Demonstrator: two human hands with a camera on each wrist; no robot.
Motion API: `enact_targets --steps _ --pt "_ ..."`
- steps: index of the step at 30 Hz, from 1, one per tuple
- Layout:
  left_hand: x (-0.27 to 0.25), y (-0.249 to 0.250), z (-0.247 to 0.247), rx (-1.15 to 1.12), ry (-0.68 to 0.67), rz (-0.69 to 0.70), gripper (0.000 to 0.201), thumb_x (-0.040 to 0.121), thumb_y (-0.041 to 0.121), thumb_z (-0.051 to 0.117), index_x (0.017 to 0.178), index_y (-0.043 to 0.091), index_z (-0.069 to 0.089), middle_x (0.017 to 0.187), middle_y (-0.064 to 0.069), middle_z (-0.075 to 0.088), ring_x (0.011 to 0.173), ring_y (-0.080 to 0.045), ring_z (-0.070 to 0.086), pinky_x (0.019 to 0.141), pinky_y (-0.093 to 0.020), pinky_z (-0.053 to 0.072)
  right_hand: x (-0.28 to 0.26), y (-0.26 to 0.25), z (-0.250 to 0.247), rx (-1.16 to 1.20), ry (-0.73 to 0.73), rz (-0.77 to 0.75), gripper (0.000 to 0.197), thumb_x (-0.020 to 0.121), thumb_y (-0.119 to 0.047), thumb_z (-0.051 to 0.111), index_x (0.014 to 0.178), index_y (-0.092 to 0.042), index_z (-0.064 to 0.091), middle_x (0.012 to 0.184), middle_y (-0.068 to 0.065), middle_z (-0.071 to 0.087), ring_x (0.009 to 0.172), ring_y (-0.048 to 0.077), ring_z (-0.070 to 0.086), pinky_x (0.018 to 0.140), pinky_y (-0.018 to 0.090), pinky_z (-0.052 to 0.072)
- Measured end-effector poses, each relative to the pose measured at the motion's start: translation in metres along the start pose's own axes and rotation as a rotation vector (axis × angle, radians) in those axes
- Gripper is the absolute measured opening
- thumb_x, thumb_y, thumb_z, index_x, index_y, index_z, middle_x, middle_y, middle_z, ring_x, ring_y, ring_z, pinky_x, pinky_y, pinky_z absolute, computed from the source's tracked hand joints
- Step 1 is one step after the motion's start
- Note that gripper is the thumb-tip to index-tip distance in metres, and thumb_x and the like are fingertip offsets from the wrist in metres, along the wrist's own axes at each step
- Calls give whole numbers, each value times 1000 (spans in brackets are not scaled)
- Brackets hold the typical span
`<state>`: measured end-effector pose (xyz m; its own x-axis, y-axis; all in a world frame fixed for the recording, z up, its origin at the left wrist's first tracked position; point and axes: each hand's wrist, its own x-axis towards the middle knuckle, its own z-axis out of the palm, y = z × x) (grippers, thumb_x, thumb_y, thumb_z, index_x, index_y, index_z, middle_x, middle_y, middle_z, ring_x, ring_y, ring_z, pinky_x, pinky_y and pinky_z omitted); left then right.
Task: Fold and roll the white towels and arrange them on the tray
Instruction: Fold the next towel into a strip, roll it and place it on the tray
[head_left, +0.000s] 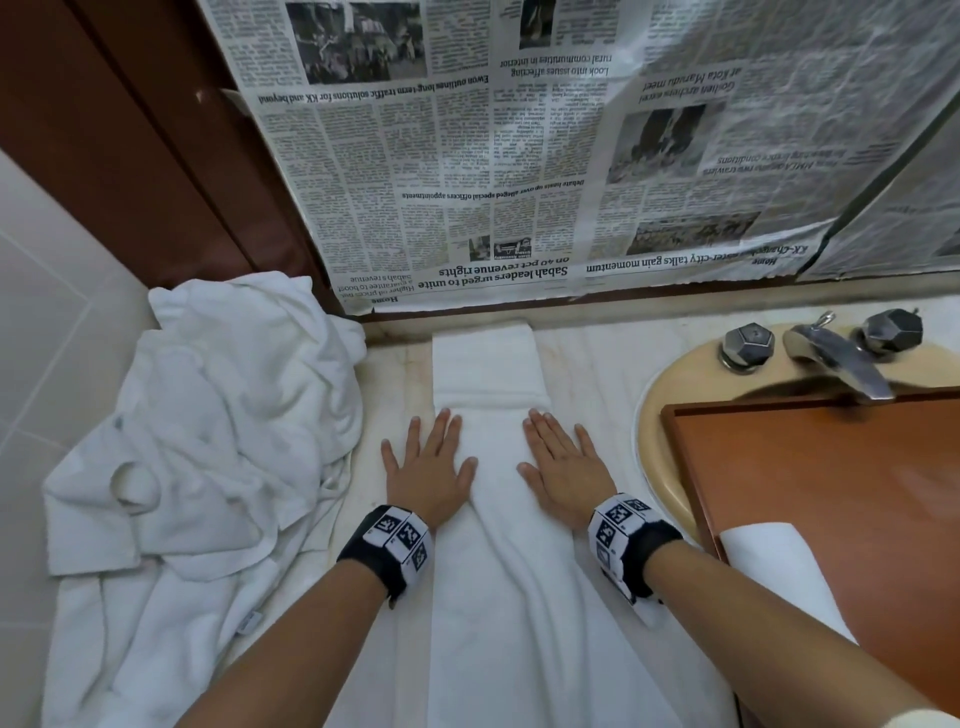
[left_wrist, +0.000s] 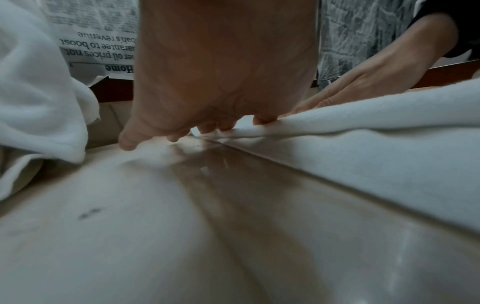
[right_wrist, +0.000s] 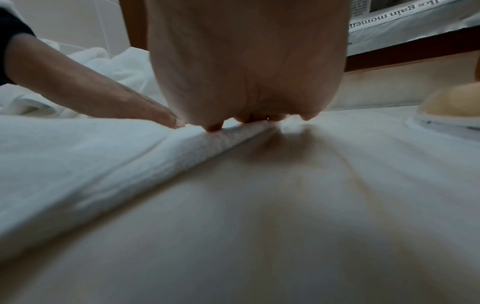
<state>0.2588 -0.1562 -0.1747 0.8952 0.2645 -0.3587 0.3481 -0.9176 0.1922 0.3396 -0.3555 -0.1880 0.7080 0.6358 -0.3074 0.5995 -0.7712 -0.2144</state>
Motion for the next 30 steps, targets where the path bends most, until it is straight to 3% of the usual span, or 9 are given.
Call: enact_targets --steps 7,10,12,13,15,16,20,24,30 --pt "33 -5 -9 -124 15 -3 63 103 53 25 159 35 2 165 19 -10 153 -21 -10 118 -62 -3 37 9 -9 6 19 13 90 78 -59 -16 157 -17 -7 164 -5 -15 150 7 -14 121 44 -9" --pt "29 -9 -12 -231 79 28 58 104 48 31 158 32 17 166 16 4 153 -19 1 119 -60 2 35 9 -17 18 29 44 78 91 -58 -3 158 -18 -1 165 -5 -8 151 10 -9 121 45 -6" --pt "19 -12 -12 -312 187 81 52 103 40 39 153 28 33 163 9 23 148 -22 22 118 -54 17 22 4 -18 83 108 47 66 101 -50 15 157 -16 12 166 -1 5 152 16 3 122 45 2" --pt "12 -13 -10 -343 234 123 50 100 37 42 149 25 41 157 5 34 142 -24 33 114 -51 27 11 1 -19 141 165 50 66 100 -50 19 155 -14 23 164 1 18 150 20 16 121 45 12" --pt "-3 -12 -2 -381 262 219 49 96 37 43 141 21 52 143 -1 50 126 -27 47 104 -46 41 -18 -5 -20 239 211 92 60 98 -49 27 144 -15 43 150 3 43 135 25 41 109 41 33" --pt "-8 -9 0 -390 244 255 46 98 36 45 140 20 54 138 -2 53 121 -27 49 101 -44 44 -32 -7 -18 271 187 127 51 99 -45 35 139 -15 49 143 2 48 127 25 46 102 39 38" --pt "-8 1 3 -346 144 286 38 102 22 50 139 21 56 124 -4 52 110 -23 52 92 -39 48 -72 -19 -11 330 47 235 39 99 -37 49 132 -16 52 130 1 46 116 22 50 91 36 46" --pt "-1 6 2 -298 104 280 34 102 20 49 134 24 60 114 -3 52 101 -20 56 83 -35 49 -76 -29 -10 346 53 303 30 97 -29 51 124 -15 54 123 2 47 109 22 52 80 32 45" --pt "-3 10 0 -282 136 285 15 99 21 52 108 22 63 102 1 50 90 -20 54 74 -43 52 -77 -42 -19 320 11 361 15 92 -24 49 96 -11 56 99 3 56 87 25 57 73 35 48"
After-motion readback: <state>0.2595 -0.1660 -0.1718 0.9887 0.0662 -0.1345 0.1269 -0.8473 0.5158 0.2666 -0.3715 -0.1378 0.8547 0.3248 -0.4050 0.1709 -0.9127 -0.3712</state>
